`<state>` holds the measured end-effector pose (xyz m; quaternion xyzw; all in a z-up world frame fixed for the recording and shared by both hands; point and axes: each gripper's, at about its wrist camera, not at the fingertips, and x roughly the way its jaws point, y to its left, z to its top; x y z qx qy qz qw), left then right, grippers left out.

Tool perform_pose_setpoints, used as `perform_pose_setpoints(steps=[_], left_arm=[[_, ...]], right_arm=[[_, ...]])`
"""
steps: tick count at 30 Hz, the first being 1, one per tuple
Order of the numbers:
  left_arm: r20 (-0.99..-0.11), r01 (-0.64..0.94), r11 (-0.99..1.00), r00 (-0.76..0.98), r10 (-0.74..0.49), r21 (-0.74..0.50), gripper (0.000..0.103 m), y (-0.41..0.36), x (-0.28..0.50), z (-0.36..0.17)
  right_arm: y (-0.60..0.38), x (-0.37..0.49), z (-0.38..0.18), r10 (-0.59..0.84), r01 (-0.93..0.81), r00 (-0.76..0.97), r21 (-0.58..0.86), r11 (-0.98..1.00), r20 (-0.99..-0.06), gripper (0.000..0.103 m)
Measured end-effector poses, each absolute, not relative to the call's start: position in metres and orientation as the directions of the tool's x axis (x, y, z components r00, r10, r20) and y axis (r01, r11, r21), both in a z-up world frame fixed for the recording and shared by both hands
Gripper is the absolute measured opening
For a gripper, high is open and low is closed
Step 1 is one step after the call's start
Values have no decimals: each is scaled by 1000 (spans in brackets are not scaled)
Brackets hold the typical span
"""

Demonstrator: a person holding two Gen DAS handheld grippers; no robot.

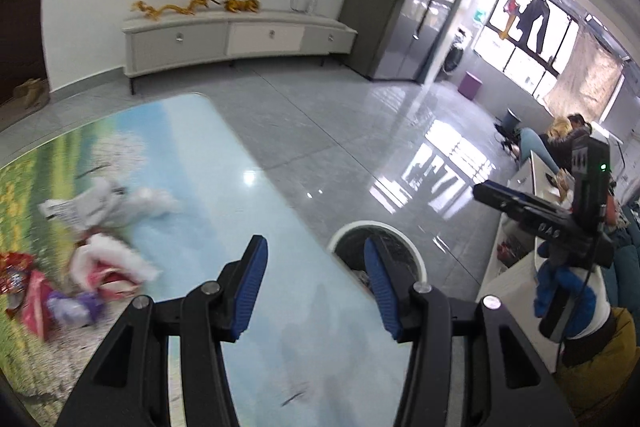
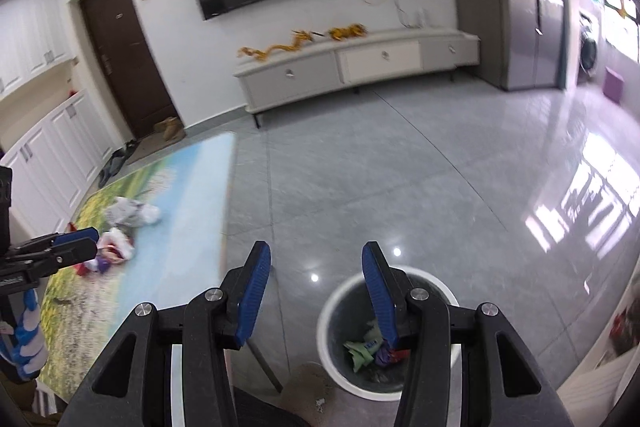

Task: Collect trash
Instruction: 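Grasp the pink bag with the left gripper while the right grasps a white tissue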

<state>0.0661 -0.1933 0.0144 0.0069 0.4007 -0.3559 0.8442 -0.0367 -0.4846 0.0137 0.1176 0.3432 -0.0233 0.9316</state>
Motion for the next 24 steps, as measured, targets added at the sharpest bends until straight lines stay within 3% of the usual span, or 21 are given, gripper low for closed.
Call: perform_pose_setpoints(steps=[6, 13, 19, 24], left_arm=[[-667, 483, 819, 505, -548, -308, 49, -89, 79, 4], [-698, 300, 911, 587, -410, -283, 49, 20, 90, -22], [-722, 221, 931, 587, -366, -292, 49, 62, 102, -48], [-744, 252, 926, 552, -377, -282, 49, 57, 119, -65]], right_arm=[[-420, -9, 41, 108, -9, 772, 160, 987, -627, 45], [-341, 32, 37, 217, -170, 730, 136, 976, -648, 45], [-279, 72, 15, 294, -293, 658, 124, 948, -693, 45], [-240, 103, -10, 341, -367, 591, 133, 921, -731, 45]])
